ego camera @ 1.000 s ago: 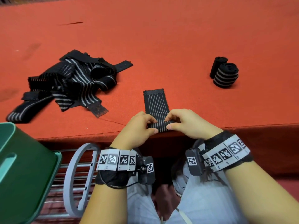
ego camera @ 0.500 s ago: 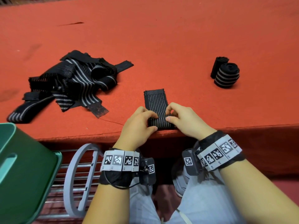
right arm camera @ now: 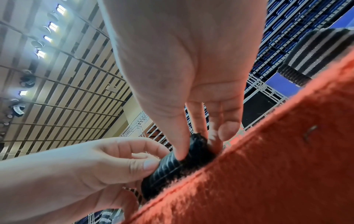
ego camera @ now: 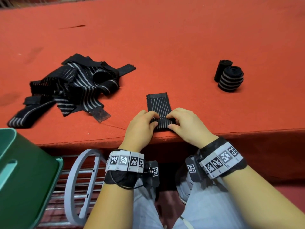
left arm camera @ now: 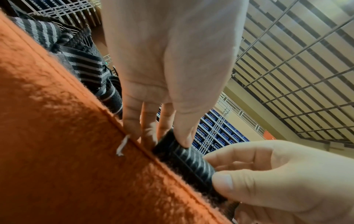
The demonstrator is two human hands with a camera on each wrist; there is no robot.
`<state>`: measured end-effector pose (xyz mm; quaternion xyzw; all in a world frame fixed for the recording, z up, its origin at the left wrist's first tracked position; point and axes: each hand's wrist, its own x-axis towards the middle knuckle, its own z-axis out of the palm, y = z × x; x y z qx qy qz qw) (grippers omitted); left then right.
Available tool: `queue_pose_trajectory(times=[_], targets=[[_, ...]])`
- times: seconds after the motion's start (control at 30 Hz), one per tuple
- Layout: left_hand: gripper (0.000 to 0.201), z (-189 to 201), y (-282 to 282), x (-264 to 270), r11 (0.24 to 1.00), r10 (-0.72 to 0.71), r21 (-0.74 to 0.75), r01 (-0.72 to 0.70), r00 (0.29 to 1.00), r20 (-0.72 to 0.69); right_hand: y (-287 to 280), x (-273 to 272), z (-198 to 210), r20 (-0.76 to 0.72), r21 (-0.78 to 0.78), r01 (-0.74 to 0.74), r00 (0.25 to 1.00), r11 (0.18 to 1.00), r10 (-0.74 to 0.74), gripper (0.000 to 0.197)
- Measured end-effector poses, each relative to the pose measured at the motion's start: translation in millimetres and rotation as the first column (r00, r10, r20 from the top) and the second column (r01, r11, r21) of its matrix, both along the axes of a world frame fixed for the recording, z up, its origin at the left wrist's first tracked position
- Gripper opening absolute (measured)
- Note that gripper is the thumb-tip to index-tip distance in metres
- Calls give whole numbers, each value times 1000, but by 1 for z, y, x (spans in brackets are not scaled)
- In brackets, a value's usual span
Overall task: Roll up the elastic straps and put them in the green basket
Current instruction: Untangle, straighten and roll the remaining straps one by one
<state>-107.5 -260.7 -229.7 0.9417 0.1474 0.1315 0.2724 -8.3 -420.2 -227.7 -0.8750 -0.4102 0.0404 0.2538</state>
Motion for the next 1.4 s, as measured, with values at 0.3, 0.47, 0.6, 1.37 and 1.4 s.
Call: queue_pose_trajectory(times=[0.3,0.47,0.6,1.37,1.4], targets=[[52,0,0,0,998,-18,65,23,998,-65,5,2,-7,9,-24,9,1000,1000,-8,49],[47,4,-1,-2,995,-27,95,34,997,-73,5,1,-7,8,-2,23,1000,1000,-23,44],[41,12,-2,-13,998,-58,7,59,995,-85,-7,-1,1,-96,10,-21,995,1000,22,35],[12,15,-1,-8,985,-54,-168,36,993,-101,-14,-7,13,-59,-40,-65,996,997,63,24],[10,14,-2,-7,987,-45,-157,29,994,-95,-13,-9,11,-45,-45,-82,996,996,80,28]])
